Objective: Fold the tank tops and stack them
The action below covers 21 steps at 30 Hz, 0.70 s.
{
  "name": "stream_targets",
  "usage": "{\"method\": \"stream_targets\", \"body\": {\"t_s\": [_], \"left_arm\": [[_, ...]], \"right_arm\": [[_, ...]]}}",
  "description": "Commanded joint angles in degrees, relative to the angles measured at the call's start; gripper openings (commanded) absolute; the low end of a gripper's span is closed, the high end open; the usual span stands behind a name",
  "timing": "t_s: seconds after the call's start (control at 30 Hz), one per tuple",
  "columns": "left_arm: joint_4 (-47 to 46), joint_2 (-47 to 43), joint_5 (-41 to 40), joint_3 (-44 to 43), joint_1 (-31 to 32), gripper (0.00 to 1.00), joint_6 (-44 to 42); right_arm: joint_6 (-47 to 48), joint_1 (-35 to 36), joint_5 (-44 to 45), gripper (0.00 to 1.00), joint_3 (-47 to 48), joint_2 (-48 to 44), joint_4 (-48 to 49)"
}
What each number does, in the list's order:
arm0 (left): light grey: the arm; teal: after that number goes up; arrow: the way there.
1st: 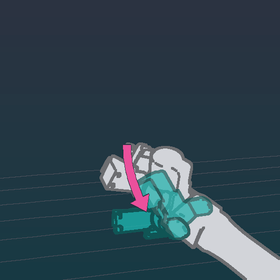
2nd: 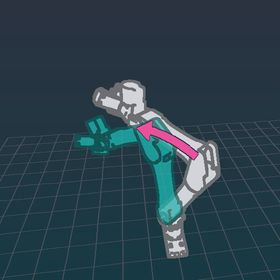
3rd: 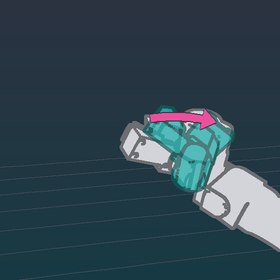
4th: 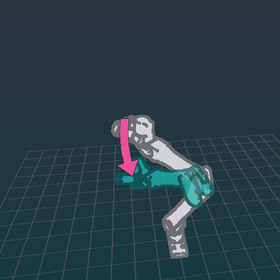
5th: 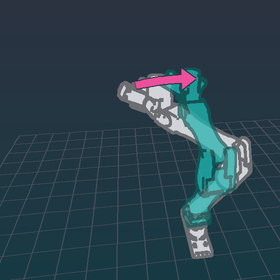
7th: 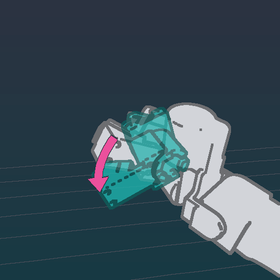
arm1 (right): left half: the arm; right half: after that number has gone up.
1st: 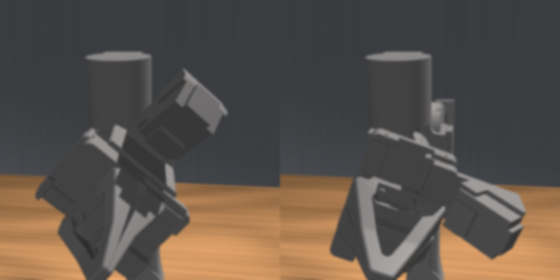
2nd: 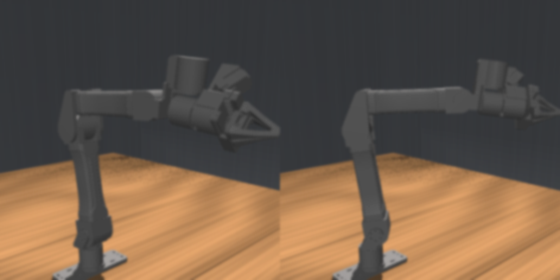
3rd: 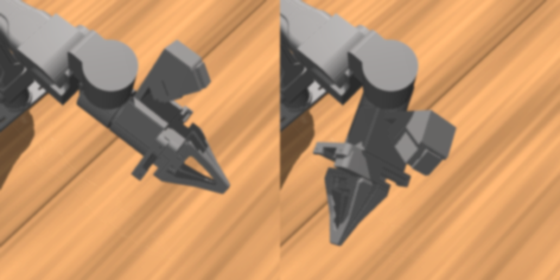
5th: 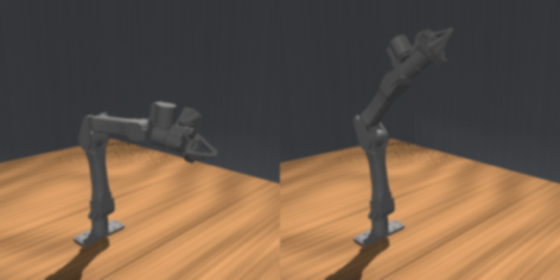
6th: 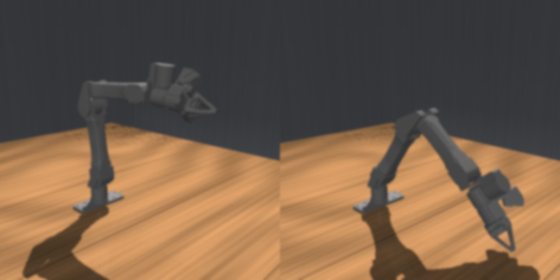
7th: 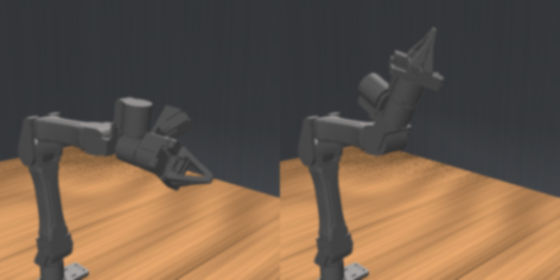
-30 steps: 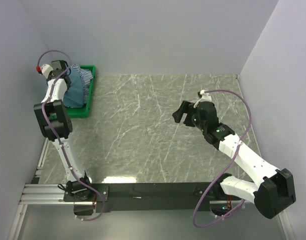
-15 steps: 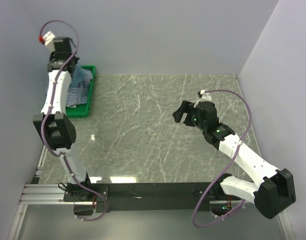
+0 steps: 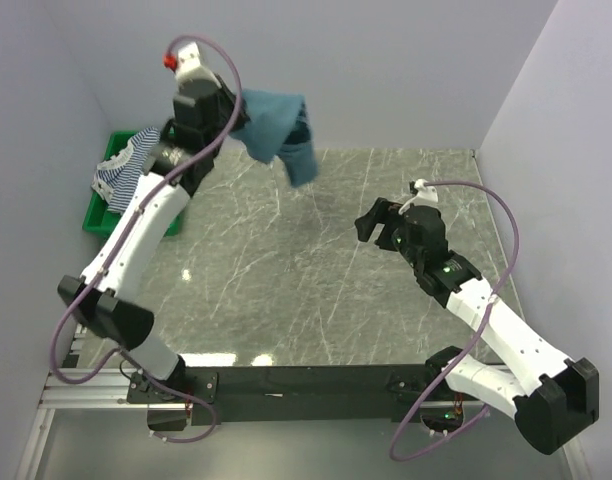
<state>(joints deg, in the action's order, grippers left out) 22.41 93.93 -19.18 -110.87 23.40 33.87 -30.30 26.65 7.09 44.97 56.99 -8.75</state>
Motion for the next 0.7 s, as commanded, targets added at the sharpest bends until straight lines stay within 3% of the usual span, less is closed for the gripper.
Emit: {"method": "stream_targets", "body": {"t_s": [0.0, 0.07, 0.1, 0.13, 0.17, 0.27, 0.47, 0.67], "left_arm": [[-5.0, -3.6, 4.6, 12.5, 4.3, 0.0, 4.1], [-8.7, -6.9, 7.6, 24.5, 6.3, 0.01, 8.7], [-11.5, -8.3, 9.7, 29.4, 8.0, 0.09, 10.0], [-14.3, -10.2, 11.9, 37.7, 8.8, 0.19, 12.4], [-15.6, -10.6, 13.6, 40.7, 10.0, 0.43, 13.6], [-15.7, -12.3, 13.1, 49.0, 10.2, 0.66, 16.0], [-11.2, -17.4, 3.6, 57.4, 10.0, 0.71, 19.8], [-8.7, -14.9, 4.2, 60.2, 9.8, 0.65, 19.5]], "right_arm": [[-0.7, 0.3, 4.2, 0.9, -0.1, -2.4, -1.9], [-1.7, 0.3, 4.8, 0.9, -1.0, -3.5, -2.6], [-1.9, 0.3, 4.6, 0.9, -2.4, -3.9, -2.7], [-2.6, 0.3, 4.3, 0.9, -3.2, -4.4, -2.4], [-3.0, 0.5, 4.2, 0.9, -4.1, -5.0, -2.4], [-3.4, 1.7, 2.1, 0.9, -7.0, -4.4, -1.2], [-7.7, 7.1, 3.6, 0.87, -9.4, 2.2, 0.5], [-9.6, 14.5, 3.9, 0.77, -8.7, 10.7, 4.5]]}}
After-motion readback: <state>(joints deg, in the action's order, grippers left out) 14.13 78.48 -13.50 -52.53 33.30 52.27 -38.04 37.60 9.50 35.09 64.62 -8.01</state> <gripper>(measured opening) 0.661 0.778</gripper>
